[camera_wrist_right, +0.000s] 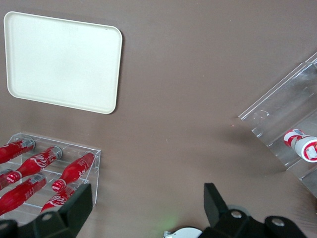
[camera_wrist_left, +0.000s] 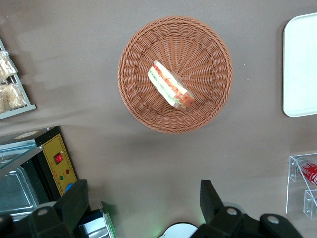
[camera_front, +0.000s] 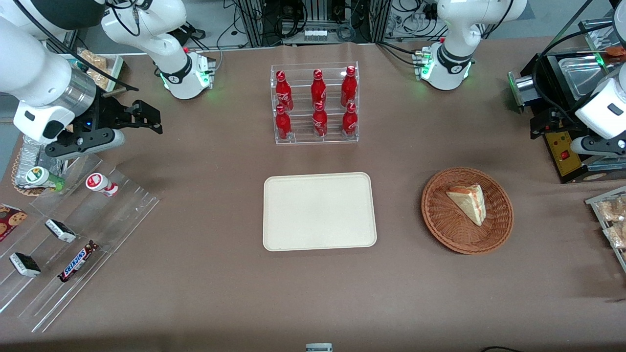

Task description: Place sandwich from basket to tray

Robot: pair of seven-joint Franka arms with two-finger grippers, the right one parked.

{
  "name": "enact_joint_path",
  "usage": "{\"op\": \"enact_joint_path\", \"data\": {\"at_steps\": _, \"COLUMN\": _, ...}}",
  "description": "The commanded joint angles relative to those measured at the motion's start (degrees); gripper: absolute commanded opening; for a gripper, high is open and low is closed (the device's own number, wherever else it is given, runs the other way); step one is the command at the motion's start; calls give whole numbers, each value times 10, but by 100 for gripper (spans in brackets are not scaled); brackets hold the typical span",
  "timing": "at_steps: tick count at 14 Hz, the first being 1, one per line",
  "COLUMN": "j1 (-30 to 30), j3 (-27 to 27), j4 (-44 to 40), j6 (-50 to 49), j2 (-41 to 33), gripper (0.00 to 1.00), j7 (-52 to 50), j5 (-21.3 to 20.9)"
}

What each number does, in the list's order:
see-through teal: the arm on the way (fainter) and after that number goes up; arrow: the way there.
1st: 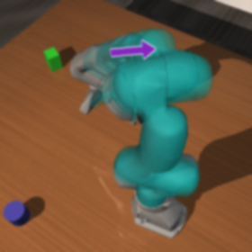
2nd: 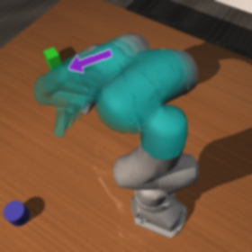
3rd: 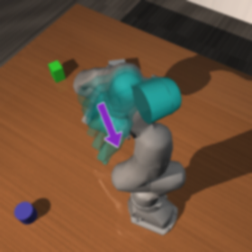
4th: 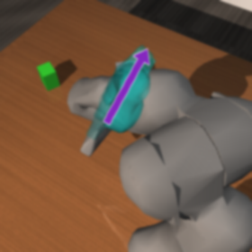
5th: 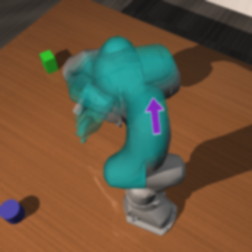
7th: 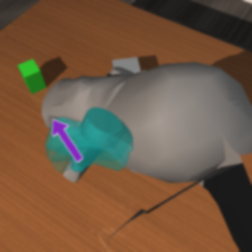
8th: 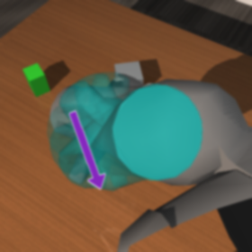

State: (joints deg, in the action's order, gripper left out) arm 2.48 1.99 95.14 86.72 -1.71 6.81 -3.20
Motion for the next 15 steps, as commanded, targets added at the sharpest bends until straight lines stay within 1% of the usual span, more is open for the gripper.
{"op": "enact_joint_path", "data": {"at_steps": 1, "j1": 6, "j3": 6, "j4": -11, "j6": 0, "j2": 4, "gripper": 100, "j7": 8, "j5": 5}}
{"op": "enact_joint_path", "data": {"at_steps": 9, "j1": 6, "j3": 6, "j4": -6, "j6": -6, "j2": 6, "gripper": 100, "j7": 4, "j5": 4}}
{"op": "enact_joint_path", "data": {"at_steps": 12, "j1": 16, "j3": 5, "j4": 13, "j6": 0, "j2": 25, "gripper": 100, "j7": 4, "j5": -5}}
{"op": "enact_joint_path", "data": {"at_steps": 14, "j1": 18, "j3": 4, "j4": 42, "j6": 34, "j2": 46, "gripper": 100, "j7": 3, "j5": -8}}
{"op": "enact_joint_path", "data": {"at_steps": 15, "j1": 18, "j3": 5, "j4": 76, "j6": 81, "j2": 52, "gripper": 100, "j7": 2, "j5": -8}}
